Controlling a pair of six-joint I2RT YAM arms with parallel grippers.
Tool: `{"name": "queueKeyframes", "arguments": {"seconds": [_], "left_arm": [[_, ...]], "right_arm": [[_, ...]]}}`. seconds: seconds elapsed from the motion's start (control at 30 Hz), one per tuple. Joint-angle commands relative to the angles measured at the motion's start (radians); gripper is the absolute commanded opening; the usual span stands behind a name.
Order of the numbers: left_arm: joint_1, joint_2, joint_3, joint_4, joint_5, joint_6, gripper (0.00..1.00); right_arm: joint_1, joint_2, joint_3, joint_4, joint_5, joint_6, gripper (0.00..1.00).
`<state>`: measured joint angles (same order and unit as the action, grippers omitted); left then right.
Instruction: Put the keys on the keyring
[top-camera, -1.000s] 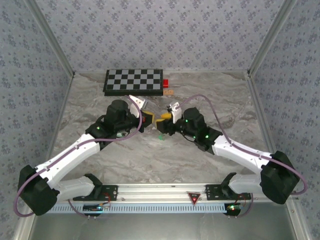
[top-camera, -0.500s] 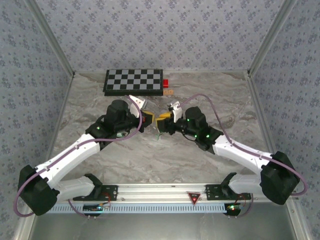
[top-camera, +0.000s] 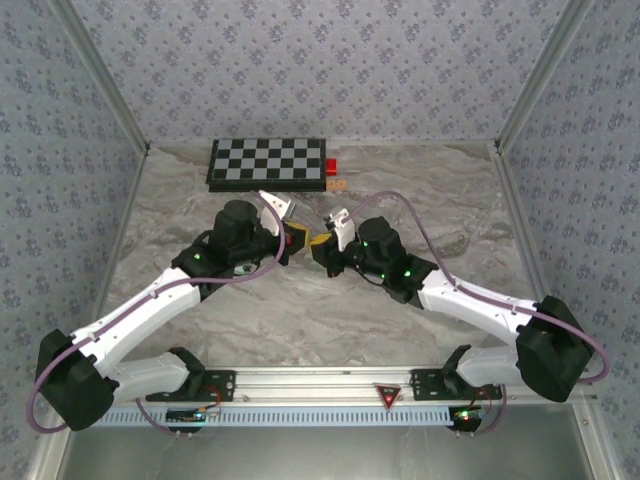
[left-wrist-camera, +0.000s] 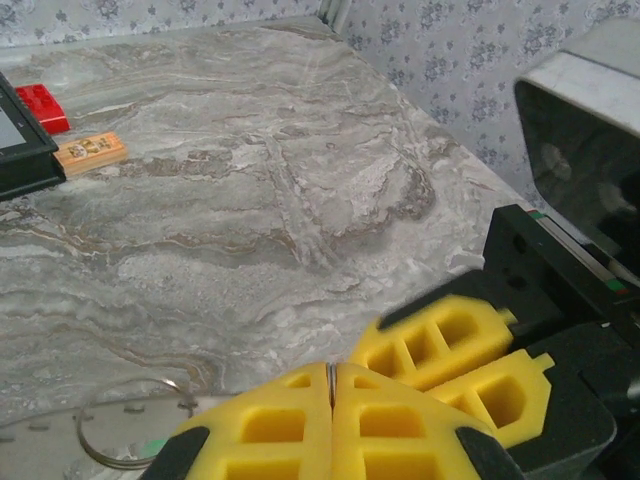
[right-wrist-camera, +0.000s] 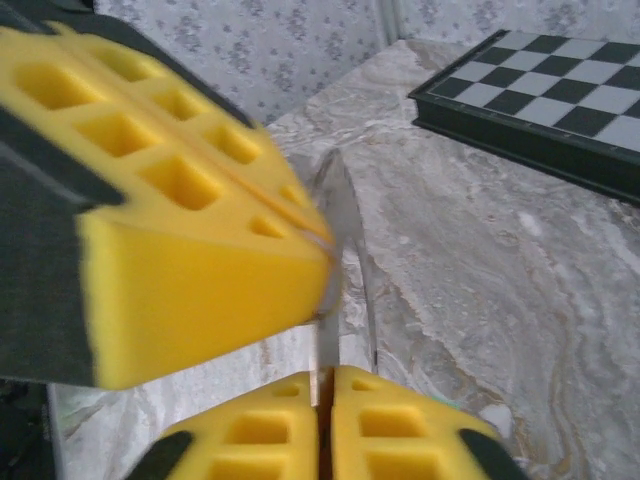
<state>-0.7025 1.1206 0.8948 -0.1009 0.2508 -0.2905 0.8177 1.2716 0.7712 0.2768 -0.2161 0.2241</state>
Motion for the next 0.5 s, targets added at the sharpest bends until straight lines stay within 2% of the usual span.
{"name": "queueKeyframes", "arguments": {"seconds": [0.0, 0.1, 0.2, 0.3, 0.47], "left_arm": [[-0.006, -0.005, 0.023, 0.049, 0.011, -0.015, 0.00], [-0.007, -0.008, 0.011, 0.068, 0.016, -0.031, 0.01], [-0.005, -0.014, 0.013, 0.073, 0.016, -0.049, 0.07], [0.002, -0.039, 0.012, 0.077, 0.015, -0.075, 0.23], [0.027, -0.122, -0.032, 0.115, 0.009, -0.133, 0.24]], "right_arm": [[0.006, -0.021, 0.019, -0.003, 0.033, -0.022, 0.00], [0.009, -0.029, 0.011, 0.002, 0.043, -0.024, 0.00], [0.011, -0.037, 0.004, 0.001, 0.047, -0.023, 0.00], [0.012, -0.046, -0.003, -0.002, 0.056, -0.023, 0.00], [0.014, -0.067, -0.017, -0.004, 0.069, -0.024, 0.00]]}}
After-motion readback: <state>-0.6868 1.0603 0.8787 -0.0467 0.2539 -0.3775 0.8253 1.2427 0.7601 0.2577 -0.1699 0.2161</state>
